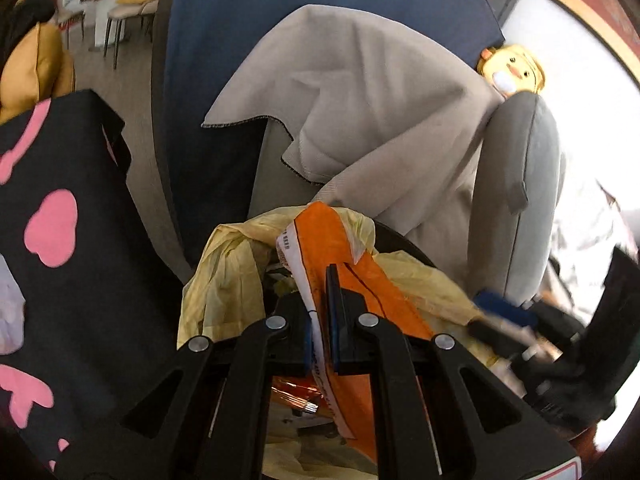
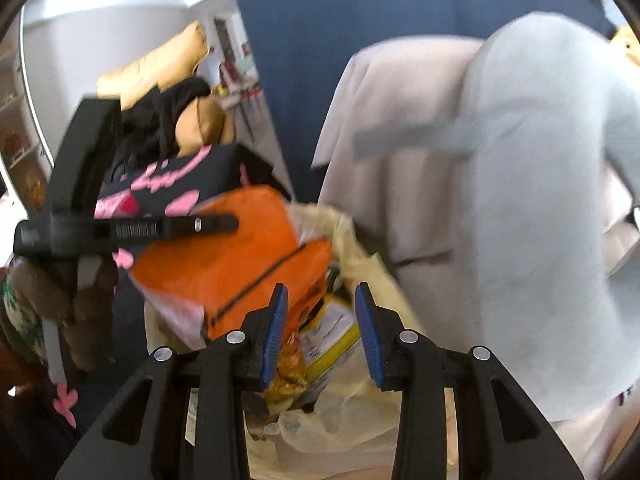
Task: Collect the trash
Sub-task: 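Carry the orange bag and gold wrapper into the yellow bag and release both, then move both tools back over the table toward the pink wrapper and clear tray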
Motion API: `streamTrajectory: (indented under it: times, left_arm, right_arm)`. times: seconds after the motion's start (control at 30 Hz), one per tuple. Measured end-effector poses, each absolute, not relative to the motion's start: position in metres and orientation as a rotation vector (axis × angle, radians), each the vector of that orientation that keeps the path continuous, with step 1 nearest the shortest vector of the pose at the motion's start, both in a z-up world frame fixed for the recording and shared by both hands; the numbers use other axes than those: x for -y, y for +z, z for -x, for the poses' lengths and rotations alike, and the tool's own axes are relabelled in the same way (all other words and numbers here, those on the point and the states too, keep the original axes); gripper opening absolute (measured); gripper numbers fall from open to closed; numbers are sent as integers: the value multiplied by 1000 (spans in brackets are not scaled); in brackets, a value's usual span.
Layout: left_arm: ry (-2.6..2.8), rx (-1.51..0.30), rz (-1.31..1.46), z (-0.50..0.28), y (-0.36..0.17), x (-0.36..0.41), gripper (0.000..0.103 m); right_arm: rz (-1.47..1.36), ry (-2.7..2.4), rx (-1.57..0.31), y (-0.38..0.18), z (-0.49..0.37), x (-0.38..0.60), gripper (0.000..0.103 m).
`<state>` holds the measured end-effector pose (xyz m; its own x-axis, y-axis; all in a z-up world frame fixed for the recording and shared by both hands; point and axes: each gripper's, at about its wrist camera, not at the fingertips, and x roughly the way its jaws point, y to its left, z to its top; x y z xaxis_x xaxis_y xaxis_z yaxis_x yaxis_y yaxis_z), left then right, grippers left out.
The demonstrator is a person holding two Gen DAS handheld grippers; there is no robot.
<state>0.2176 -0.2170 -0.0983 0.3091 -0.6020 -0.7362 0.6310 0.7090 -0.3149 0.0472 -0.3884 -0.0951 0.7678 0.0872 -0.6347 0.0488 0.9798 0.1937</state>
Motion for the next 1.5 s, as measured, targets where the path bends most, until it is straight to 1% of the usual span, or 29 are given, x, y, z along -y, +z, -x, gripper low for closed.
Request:
streamTrajectory:
  times: [0.13, 0.17, 0.2, 0.23, 0.27, 0.33, 0.5, 0.87, 0.93, 1.13, 1.27, 1.37, 1.5]
  left_arm:
    - [-832, -961, -43, -211, -97, 215, 6]
    - [-839, -973, -21, -212, -97, 212, 8]
    - [-852, -986, 18, -213, -95, 207, 20]
    - [-857, -988, 47, -214, -91, 201, 39]
    - [-860, -980, 69, -214, -86, 196, 50]
    - [-845, -938, 89, -214, -72, 179, 52]
    - [-697, -860, 66, -207, -52, 133, 54]
    - [-375, -745, -52, -169, -56, -5, 55]
    - [-320, -728, -37, -166, -54, -34, 55]
    - [-182, -729, 101, -166, -55, -140, 55]
    - [-191, -773, 156, -180, -56, -207, 55]
    - [-122, -763, 147, -192, -55, -240, 55]
    - [-111, -805, 165, -212, -66, -271, 55]
  right_arm:
    - [-214, 12, -648, -81, -48, 397, 34]
    - [-214, 27, -652, -79, -53, 394, 34]
    - [-207, 33, -656, -79, -55, 391, 34]
    - [-199, 36, -660, -76, -56, 385, 34]
    - [-187, 46, -672, -79, -60, 379, 34]
    - [-174, 63, -687, -81, -61, 371, 34]
    - [-141, 103, -702, -82, -70, 348, 34]
    - [-69, 225, -678, -63, -84, 286, 34]
    - [-44, 255, -685, -61, -90, 266, 34]
    - [7, 336, -722, -66, -111, 210, 34]
    - [40, 375, -772, -76, -131, 172, 34]
    - [53, 388, -792, -85, -143, 149, 34]
    - [55, 390, -831, -97, -164, 129, 34]
